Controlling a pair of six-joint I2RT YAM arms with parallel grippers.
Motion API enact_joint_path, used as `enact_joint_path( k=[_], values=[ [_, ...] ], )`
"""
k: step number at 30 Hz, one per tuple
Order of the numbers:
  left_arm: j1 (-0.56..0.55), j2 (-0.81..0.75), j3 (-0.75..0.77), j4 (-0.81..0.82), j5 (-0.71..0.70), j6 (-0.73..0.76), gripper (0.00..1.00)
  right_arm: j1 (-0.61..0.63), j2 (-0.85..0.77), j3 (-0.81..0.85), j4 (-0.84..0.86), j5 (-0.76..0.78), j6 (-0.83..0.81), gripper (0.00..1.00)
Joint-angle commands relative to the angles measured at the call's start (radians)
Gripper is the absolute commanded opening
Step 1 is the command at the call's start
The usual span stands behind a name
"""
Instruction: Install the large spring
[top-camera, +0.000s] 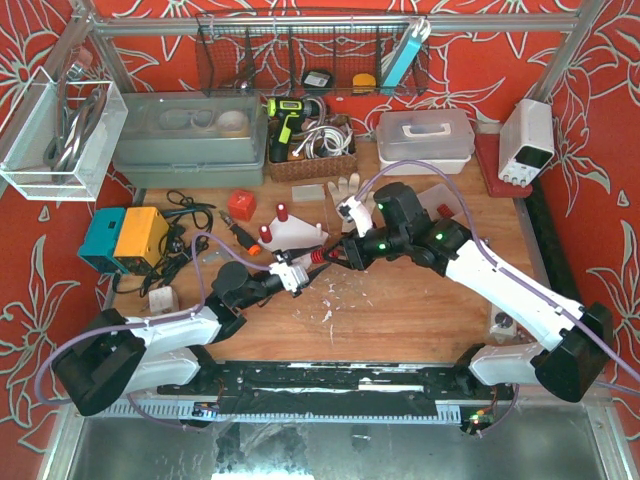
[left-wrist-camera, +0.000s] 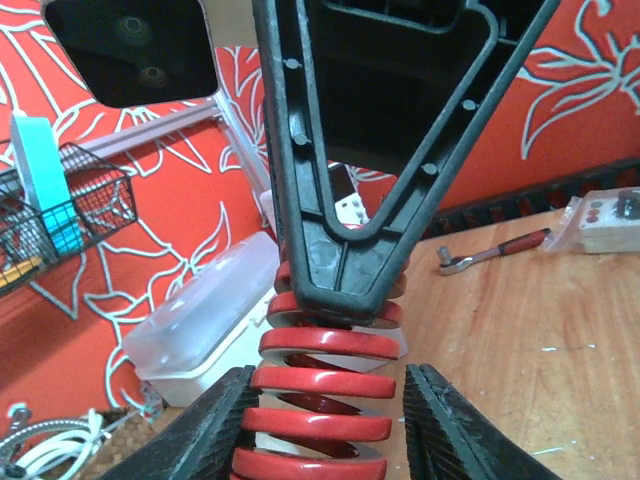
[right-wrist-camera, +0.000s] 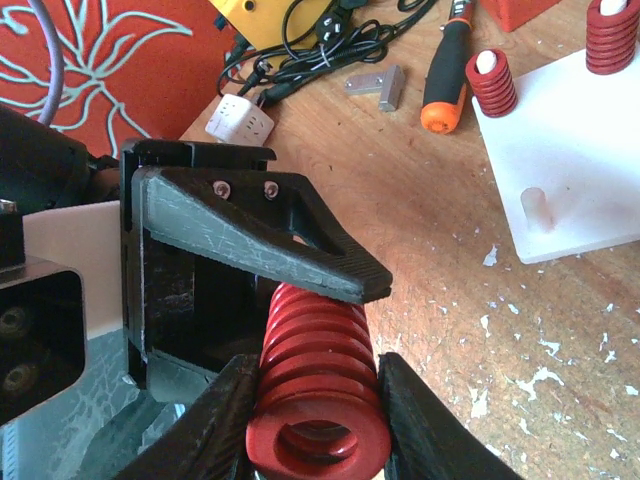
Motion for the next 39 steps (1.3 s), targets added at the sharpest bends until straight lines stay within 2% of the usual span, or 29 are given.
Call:
enact_joint_path(
  k=[1,5,8,11,17,28,36,39],
  values=[
    [-0.006,-0.025,-0.007,0.015,0.041,0.038,0.41,0.007,0.008,-0.014,0.022,-0.019,-0.012,0.01],
    [-0.006,-0.047,-0.015,0.012,0.074,0.056,0.37,0.007,0.022,-0.018,0.012,-0.005,-0.022,0.01],
    [-0.006,-0.057,-0.020,-0.001,0.080,0.066,0.21,0.007,0.031,-0.020,0.013,0.006,-0.024,0.05],
    [-0.006,-0.060,-0.017,-0.031,0.071,0.074,0.00,0.006,0.034,-0.017,0.005,0.047,-0.027,0.14],
    [-0.006,-0.094,-0.042,-0.025,0.026,0.063,0.00,0.005,0.041,-0.026,-0.016,0.203,-0.033,0.28],
    [-0.006,-0.085,-0.023,-0.077,0.021,0.054,0.00,-0.005,0.062,-0.035,-0.044,0.384,-0.032,0.37],
    [-0.006,-0.076,-0.008,-0.128,-0.061,0.022,0.00,-0.011,0.031,-0.006,-0.040,0.420,-0.044,0.42],
    [-0.006,-0.066,0.024,-0.179,-0.080,0.010,0.00,-0.011,0.030,0.011,-0.057,0.383,-0.097,0.45]
  ],
)
